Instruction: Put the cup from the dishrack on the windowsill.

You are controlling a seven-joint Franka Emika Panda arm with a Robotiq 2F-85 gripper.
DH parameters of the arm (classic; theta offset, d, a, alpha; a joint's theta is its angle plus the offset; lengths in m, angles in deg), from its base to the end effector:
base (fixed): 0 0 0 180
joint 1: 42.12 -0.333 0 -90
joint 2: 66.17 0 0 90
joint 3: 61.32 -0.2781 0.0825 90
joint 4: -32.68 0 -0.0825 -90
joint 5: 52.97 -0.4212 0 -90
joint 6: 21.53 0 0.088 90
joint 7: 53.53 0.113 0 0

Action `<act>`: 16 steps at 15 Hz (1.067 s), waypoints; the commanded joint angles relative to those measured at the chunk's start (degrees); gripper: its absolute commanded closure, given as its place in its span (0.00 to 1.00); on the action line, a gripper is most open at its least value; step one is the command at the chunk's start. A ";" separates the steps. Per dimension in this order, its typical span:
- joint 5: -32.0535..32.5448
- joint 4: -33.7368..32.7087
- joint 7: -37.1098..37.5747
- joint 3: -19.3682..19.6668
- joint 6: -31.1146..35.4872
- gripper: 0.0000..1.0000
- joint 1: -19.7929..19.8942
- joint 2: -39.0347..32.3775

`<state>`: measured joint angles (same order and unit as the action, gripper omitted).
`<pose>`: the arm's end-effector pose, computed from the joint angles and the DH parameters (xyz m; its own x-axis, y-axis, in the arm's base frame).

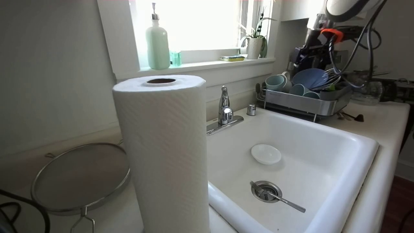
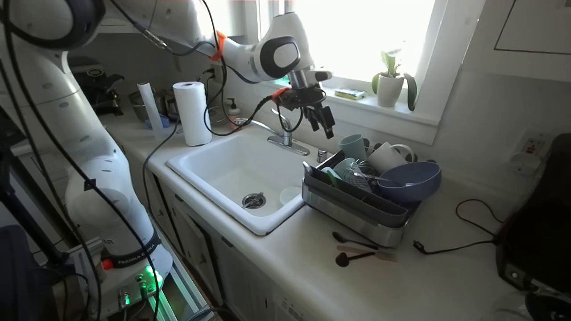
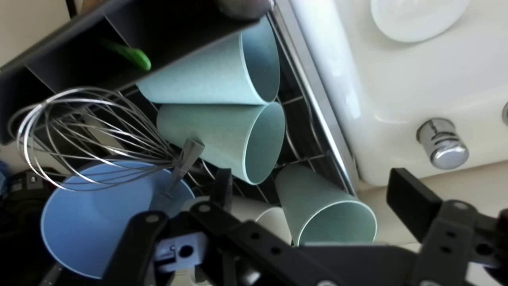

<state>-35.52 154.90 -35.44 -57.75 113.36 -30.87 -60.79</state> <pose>0.5672 -0.1560 0.4215 0.8762 -0.3320 0.3493 -0.4053 -0.8998 0.1615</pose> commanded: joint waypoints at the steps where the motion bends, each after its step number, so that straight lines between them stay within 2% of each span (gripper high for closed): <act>1: 1.06 -5.97 3.59 1.75 7.63 0.00 -0.52 -8.03; 2: -0.08 -2.33 0.85 1.98 4.65 0.00 -1.12 -3.90; 9: -0.15 -2.91 0.89 2.35 5.27 0.00 -1.40 -4.89; 13: 1.40 -6.92 3.54 3.00 13.49 0.00 -1.31 -10.73; 16: 3.10 -10.32 5.58 4.27 16.04 0.00 -2.16 -14.63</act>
<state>-35.34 149.37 -33.56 -55.50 127.23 -31.35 -70.54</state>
